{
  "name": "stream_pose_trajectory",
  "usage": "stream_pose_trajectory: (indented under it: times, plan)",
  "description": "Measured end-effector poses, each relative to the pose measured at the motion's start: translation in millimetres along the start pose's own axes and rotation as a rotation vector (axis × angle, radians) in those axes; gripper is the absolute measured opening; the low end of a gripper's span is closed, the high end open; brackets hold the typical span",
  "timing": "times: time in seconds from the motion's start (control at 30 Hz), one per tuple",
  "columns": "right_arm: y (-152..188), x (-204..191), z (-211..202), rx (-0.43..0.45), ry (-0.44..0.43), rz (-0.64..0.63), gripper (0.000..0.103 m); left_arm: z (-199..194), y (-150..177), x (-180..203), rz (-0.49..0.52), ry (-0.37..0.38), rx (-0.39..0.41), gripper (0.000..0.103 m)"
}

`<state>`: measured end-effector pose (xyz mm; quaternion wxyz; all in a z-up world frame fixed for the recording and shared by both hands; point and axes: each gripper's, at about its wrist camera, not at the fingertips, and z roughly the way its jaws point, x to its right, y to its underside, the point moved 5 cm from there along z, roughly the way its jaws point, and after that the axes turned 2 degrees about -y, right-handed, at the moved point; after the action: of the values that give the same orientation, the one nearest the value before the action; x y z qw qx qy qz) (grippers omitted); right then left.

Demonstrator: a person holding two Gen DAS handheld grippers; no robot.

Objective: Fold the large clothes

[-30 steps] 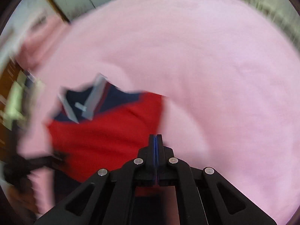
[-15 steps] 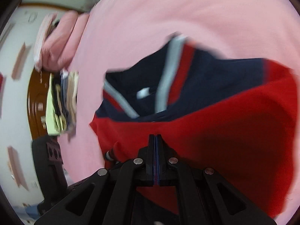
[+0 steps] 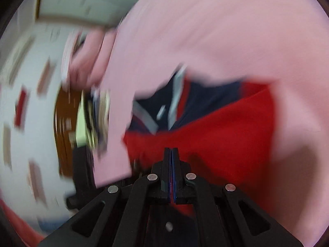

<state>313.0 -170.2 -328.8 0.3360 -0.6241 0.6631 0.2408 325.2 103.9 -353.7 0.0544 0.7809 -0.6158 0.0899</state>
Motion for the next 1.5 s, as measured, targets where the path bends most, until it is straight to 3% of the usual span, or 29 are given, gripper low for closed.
stream_pose_trajectory:
  times: [0.07, 0.17, 0.2, 0.3, 0.4, 0.43, 0.6, 0.63, 0.8, 1.0, 1.17, 1.27, 1.37, 1.43, 1.5]
  plan:
    - [11, -15, 26, -0.049, 0.031, -0.034, 0.0, 0, 1, 1, 0.011, -0.005, 0.006, 0.013]
    - [22, -25, 49, -0.069, 0.153, -0.095, 0.0, 0, 2, 3, 0.022, -0.005, 0.013, 0.013]
    - [21, -19, 47, -0.058, 0.193, -0.099, 0.0, 0, 2, 2, 0.024, -0.004, 0.014, 0.013]
    - [18, 3, 24, 0.0, 0.176, -0.049, 0.0, 0, 2, 3, 0.036, -0.004, 0.015, 0.013]
    - [15, 24, -11, 0.113, 0.332, -0.047, 0.0, -2, 5, 5, 0.035, 0.001, 0.017, 0.013]
    - [14, 30, -24, 0.13, 0.356, -0.066, 0.0, -3, 5, 5, 0.032, 0.001, 0.016, 0.013]
    - [14, 38, -66, 0.185, 0.677, -0.203, 0.001, -9, 6, 4, 0.004, -0.019, 0.029, 0.013]
    - [14, 38, -71, 0.2, 0.688, -0.194, 0.002, -13, 7, 7, 0.019, -0.038, 0.037, 0.013]
    - [22, 11, -79, 0.264, 0.457, -0.098, 0.002, -43, 19, 31, 0.16, -0.095, 0.115, 0.013]
    - [45, 3, -49, 0.185, 0.161, 0.095, 0.003, -40, 30, 37, 0.24, -0.144, 0.09, 0.013]
    - [65, 4, -4, 0.181, 0.245, 0.138, 0.003, -31, 33, 21, 0.21, -0.205, 0.076, 0.013]
    - [64, 17, -8, 0.204, 0.293, 0.14, 0.003, -27, 34, 10, 0.179, -0.187, 0.072, 0.013]
    - [62, 33, -27, 0.225, 0.402, 0.137, 0.003, -30, 35, 7, 0.171, -0.18, 0.081, 0.013]
    - [63, 37, -40, 0.247, 0.391, 0.16, 0.003, -34, 36, 5, 0.17, -0.192, 0.087, 0.013]
    - [59, 39, -50, 0.265, 0.461, 0.162, 0.003, -44, 37, 4, 0.168, -0.184, 0.097, 0.013]
